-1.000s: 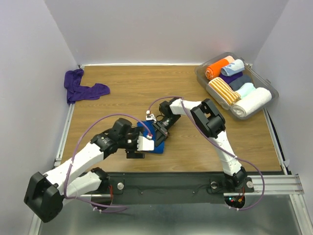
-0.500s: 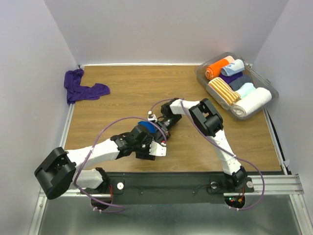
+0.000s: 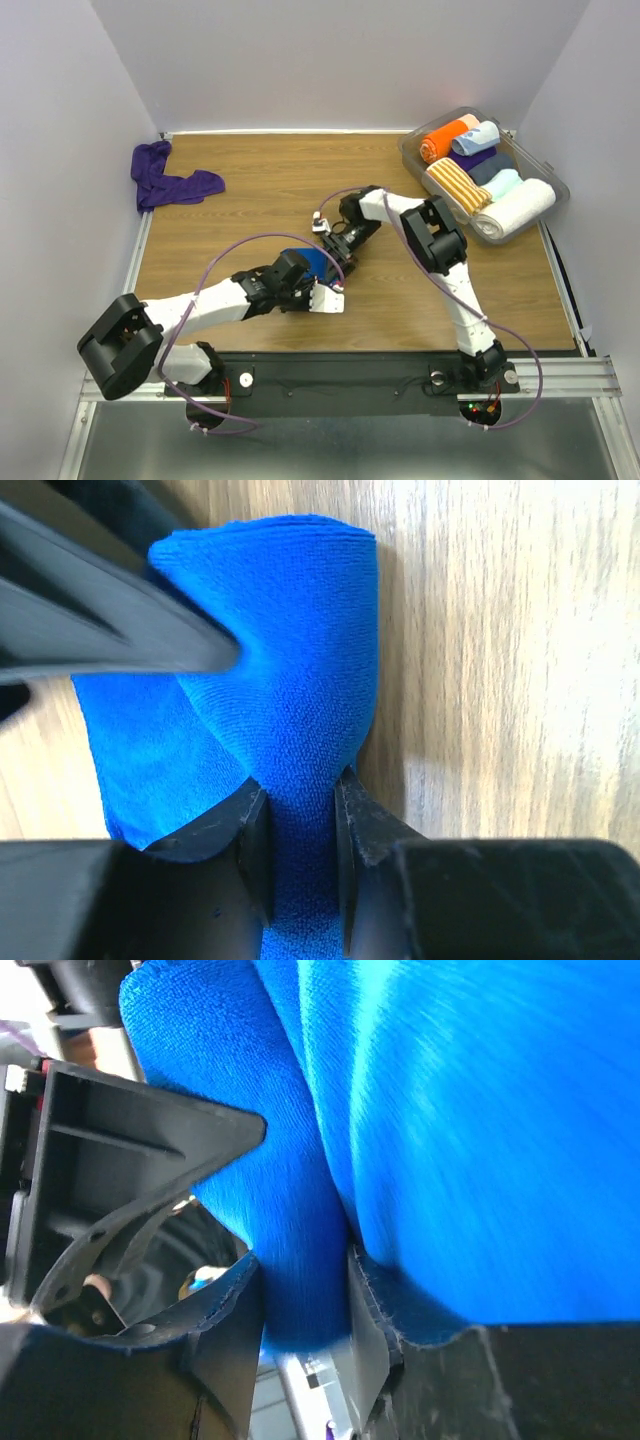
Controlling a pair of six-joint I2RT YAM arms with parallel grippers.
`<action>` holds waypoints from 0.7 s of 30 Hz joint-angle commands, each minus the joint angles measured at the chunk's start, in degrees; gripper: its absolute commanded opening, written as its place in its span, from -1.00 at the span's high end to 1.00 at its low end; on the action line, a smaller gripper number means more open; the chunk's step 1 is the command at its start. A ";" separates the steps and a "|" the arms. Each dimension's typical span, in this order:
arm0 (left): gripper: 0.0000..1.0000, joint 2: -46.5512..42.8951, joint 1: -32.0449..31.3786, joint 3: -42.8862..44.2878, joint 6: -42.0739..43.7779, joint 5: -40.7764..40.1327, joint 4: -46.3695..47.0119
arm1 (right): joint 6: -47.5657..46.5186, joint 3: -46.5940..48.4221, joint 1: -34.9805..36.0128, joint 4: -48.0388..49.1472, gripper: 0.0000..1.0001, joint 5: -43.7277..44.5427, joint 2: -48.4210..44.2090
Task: Roll the towels
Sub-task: Roll the towel
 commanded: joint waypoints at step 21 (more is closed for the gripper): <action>0.71 30.91 22.92 25.77 8.12 35.22 -37.00 | -1.48 -8.27 -15.40 11.90 -0.93 26.25 -43.72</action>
